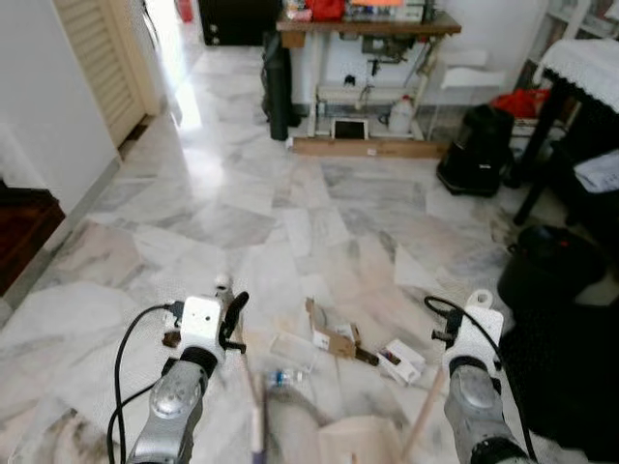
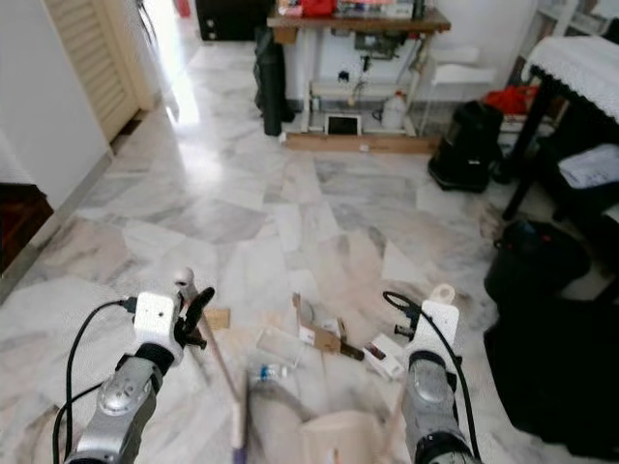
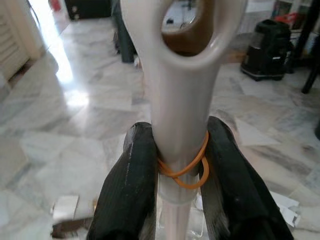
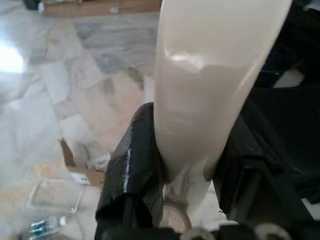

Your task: Sweep floor

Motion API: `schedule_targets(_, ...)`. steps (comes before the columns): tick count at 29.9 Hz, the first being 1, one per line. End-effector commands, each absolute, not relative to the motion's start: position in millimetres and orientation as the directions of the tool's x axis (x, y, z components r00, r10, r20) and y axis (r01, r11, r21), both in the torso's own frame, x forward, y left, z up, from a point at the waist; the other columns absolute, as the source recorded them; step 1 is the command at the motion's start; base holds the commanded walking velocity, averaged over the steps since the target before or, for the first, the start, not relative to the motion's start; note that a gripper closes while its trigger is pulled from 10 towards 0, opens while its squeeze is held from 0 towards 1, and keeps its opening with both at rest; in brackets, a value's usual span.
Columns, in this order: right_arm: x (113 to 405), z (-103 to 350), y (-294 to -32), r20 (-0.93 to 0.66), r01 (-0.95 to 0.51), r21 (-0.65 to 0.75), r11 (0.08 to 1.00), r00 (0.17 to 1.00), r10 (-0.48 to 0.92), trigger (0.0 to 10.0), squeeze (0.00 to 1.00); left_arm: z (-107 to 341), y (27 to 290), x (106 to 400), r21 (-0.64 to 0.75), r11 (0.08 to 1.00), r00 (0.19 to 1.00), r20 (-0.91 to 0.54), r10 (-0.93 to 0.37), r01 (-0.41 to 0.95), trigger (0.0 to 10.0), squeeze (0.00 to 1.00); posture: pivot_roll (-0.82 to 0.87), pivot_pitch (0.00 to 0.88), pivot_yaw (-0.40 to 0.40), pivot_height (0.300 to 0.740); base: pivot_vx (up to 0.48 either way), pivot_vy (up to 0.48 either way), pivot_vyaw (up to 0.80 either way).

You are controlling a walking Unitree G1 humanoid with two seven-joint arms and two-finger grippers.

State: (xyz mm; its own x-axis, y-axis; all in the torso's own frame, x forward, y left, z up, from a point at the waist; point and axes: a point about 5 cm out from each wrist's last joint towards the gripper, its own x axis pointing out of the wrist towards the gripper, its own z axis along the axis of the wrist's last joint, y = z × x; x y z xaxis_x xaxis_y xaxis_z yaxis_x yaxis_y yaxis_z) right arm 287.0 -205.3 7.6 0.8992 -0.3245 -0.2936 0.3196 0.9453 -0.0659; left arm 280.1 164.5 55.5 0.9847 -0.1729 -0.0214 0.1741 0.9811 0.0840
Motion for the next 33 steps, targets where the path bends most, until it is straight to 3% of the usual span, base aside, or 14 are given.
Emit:
schedule_targets(1,287.3,7.0,-203.5,-0.301,0.316,-0.06,0.947,0.899,-0.318,10.0,0.0,63.0,169.1,283.4,0.107,0.981,0.986,0.009,-0.165,0.164,10.0,0.0,0.05,0.0,-0.014,0.74,0.259,0.0,0.0)
schedule_targets(5,287.4,7.1,-203.4,-0.301,0.318,-0.056,0.947,0.899,-0.319,10.0,0.0,63.0,169.1,283.4,0.107,0.98,0.986,0.007,-0.167,0.165,10.0,0.0,0.05,0.0,-0.013,0.74,0.262,0.0,-0.8)
schedule_targets(18,287.5,7.4,-203.3,-0.297,0.314,-0.061,0.948,0.9,-0.317,10.0,0.0,63.9,171.2,283.8,0.122,0.98,0.987,0.011,-0.16,0.158,10.0,0.0,0.05,0.0,-0.013,0.74,0.26,0.0,0.0)
schedule_targets(33,286.8,6.5,-201.0,-0.299,0.316,-0.065,0.947,0.899,-0.32,10.0,0.0,75.3,176.5,288.4,0.209,0.965,0.983,0.059,-0.175,0.159,10.0,0.0,0.05,0.0,-0.009,0.74,0.0,0.0,0.0)
